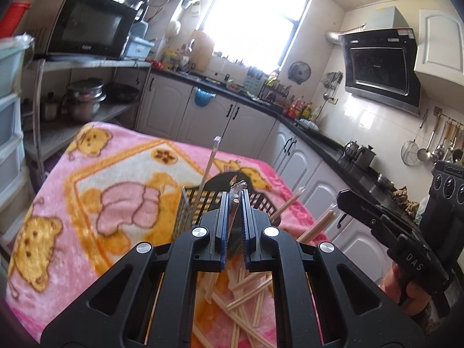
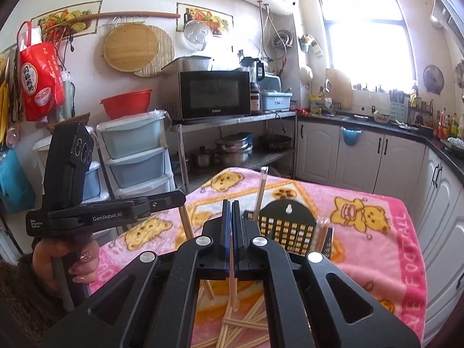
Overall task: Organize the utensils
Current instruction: 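Lift the chopsticks with both grippers and carry them above the caddy, then lower the chopsticks into the caddy and open both grippers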
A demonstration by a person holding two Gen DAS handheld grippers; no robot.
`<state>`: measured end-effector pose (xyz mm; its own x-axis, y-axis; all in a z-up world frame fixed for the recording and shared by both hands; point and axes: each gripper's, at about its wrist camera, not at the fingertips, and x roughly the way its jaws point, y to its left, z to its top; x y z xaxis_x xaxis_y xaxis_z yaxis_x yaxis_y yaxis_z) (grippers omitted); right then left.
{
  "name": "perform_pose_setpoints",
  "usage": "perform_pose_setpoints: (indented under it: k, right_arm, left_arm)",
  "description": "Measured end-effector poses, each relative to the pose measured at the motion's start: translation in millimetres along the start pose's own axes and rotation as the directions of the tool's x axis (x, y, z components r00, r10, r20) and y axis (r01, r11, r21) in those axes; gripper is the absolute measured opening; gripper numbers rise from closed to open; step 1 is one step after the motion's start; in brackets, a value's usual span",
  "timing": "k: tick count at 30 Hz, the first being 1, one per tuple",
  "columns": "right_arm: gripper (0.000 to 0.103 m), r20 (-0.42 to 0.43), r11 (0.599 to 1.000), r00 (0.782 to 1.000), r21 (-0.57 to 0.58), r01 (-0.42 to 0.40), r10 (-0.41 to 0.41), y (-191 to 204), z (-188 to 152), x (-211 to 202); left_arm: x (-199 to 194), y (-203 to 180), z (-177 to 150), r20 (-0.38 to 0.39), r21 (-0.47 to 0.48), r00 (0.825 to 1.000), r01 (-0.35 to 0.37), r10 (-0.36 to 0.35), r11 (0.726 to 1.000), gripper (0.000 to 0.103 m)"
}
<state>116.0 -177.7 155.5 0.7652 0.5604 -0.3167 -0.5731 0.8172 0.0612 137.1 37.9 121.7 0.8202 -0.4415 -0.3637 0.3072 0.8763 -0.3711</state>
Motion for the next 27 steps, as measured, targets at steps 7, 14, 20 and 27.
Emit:
perform_pose_setpoints:
  k: [7,14,20,27]
  right_arm:
    - [0.001,0.049,1.000,0.999,0.013,0.017,-0.017,-10.0,21.0,-7.7]
    - [0.001,0.101,0.999,0.994,0.014,0.038,-0.039,-18.2,47.8,-13.2]
    - [0.001,0.133,0.997,0.988,0.004,0.074,-0.074,-23.7,68.2,-13.6]
    - [0.001,0.175,0.991,0.976,-0.027,0.134,-0.128,-28.9,85.6,-13.3]
  left_arm:
    - [-2.3,-19.4,29.9,0.058,0.046,0.998,0.019,-0.022,0.999,0.005]
    - [-0.3,-36.7,61.0,0.113,0.083,0.993,0.023,-0.033,0.996,0.005]
    - [-1.4,-45.1,80.9,0.154,0.108,0.988,0.016,-0.032,0.994,0.005]
    - [0.2,-50.1,98.1,0.187,0.123,0.982,-0.017,-0.006,0.992,0.005]
